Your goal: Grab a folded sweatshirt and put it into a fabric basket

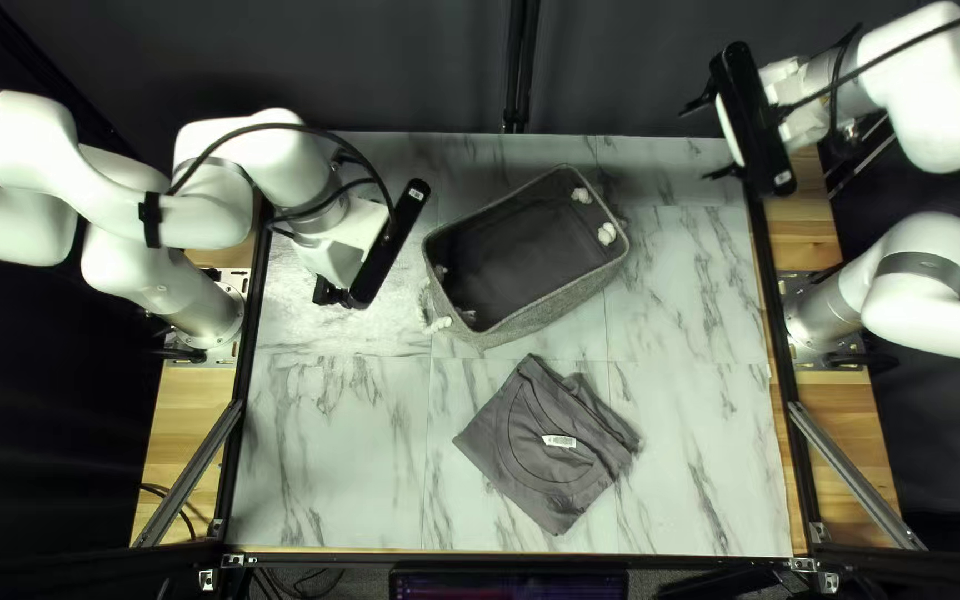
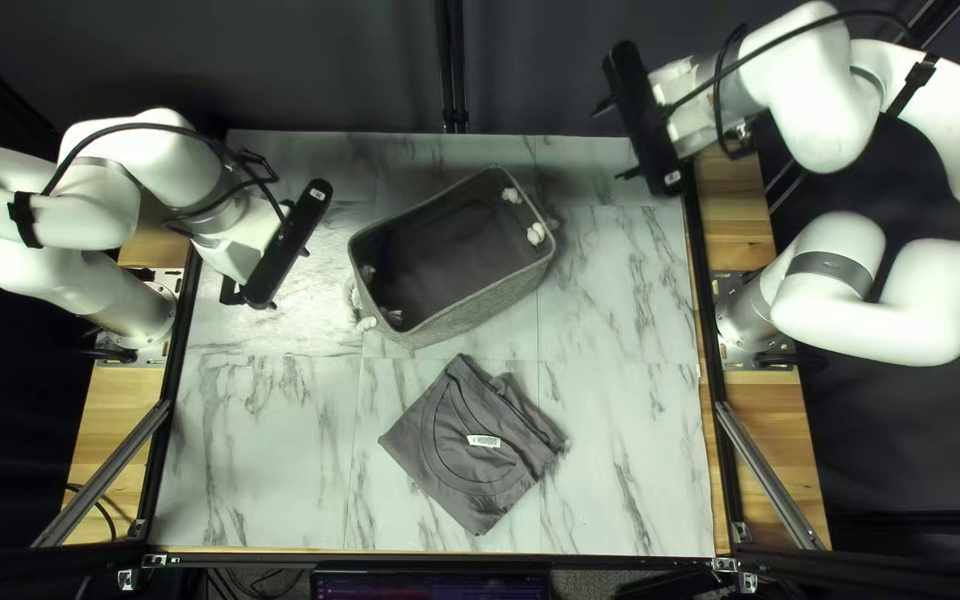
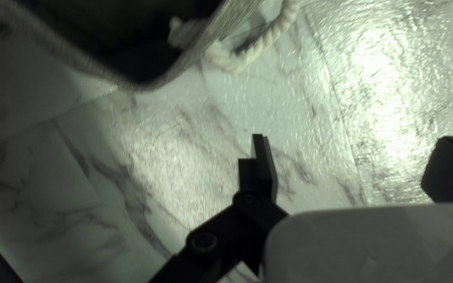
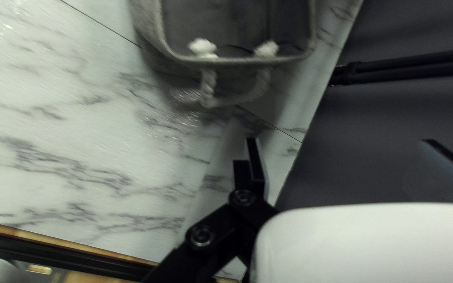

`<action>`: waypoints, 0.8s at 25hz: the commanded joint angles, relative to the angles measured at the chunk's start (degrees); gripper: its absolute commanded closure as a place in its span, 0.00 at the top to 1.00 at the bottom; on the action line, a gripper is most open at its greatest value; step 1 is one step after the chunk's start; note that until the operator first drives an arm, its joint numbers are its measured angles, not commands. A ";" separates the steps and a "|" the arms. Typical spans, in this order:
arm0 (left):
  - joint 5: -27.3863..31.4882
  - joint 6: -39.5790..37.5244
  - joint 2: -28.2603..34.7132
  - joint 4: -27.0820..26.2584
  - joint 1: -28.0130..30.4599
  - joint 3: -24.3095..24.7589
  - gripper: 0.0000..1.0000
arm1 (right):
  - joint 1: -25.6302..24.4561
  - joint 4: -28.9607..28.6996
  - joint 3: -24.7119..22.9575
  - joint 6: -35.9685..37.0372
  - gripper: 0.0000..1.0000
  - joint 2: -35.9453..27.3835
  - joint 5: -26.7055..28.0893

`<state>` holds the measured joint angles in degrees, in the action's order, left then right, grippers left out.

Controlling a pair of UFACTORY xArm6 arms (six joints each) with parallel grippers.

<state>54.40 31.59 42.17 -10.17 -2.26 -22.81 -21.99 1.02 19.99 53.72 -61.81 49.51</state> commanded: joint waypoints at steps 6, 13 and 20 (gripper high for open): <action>-0.79 -11.75 -0.95 3.23 12.11 -5.66 1.00 | 24.22 14.33 -1.31 -31.11 1.00 -7.22 8.15; -3.84 -14.59 -9.65 1.58 15.05 -11.31 1.00 | 39.62 20.64 -0.24 -48.89 1.00 -0.26 9.13; -3.63 -11.09 -12.09 0.52 14.34 -13.24 1.00 | 38.93 17.66 2.89 -47.69 1.00 6.45 7.95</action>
<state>50.73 18.92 30.49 -9.17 12.35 -35.79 17.68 20.04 22.03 4.69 -56.18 57.39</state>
